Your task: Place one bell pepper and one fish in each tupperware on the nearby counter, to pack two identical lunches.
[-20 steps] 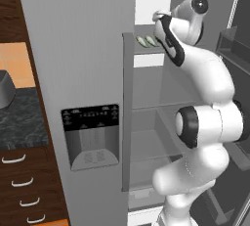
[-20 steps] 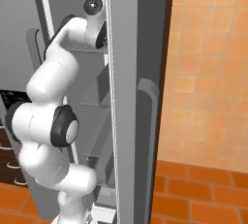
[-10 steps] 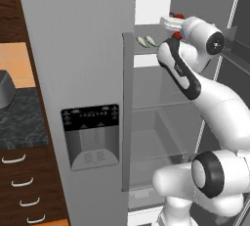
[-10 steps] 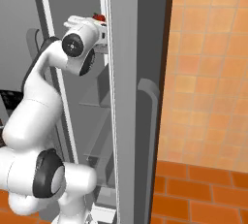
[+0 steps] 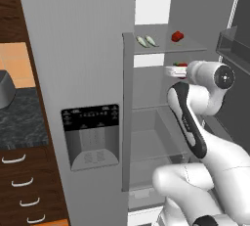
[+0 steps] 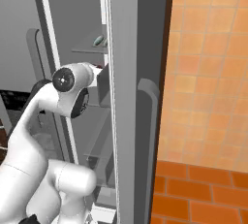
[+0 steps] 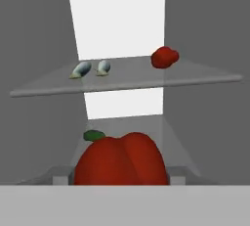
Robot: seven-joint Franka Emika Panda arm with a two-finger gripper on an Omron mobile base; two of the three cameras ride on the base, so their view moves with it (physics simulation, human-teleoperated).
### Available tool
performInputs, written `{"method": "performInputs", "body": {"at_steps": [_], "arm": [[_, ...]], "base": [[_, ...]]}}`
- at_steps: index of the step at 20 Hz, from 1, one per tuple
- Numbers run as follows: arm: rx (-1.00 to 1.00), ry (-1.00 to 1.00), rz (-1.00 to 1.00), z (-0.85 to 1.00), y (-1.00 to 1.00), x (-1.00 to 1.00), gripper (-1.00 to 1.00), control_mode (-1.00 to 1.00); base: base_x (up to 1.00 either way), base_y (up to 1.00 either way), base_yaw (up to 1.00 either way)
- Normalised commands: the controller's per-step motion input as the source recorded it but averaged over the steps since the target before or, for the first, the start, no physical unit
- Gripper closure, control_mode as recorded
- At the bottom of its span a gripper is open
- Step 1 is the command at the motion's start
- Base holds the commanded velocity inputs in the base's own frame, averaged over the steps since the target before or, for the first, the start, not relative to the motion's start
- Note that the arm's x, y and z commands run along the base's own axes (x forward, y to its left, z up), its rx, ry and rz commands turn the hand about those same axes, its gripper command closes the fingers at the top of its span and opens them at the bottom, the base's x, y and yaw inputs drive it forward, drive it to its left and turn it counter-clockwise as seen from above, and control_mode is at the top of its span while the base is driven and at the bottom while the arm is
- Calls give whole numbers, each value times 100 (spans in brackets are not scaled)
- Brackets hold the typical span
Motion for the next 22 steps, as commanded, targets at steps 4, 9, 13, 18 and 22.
{"method": "performInputs", "body": {"at_steps": [4, 9, 13, 18, 22], "arm": [[-2, 75, 1, -58, 19, -75, 100, 100], [0, 0, 0, 0, 0, 0, 100, 100], [0, 0, 0, 0, 0, 0, 100, 100], [0, 0, 0, 0, 0, 0, 100, 100], [0, 0, 0, 0, 0, 0, 100, 100]], "base": [[-25, 10, 0], [-65, 62, 7], [16, 100, 24], [60, 100, 16], [76, 100, 8]]}}
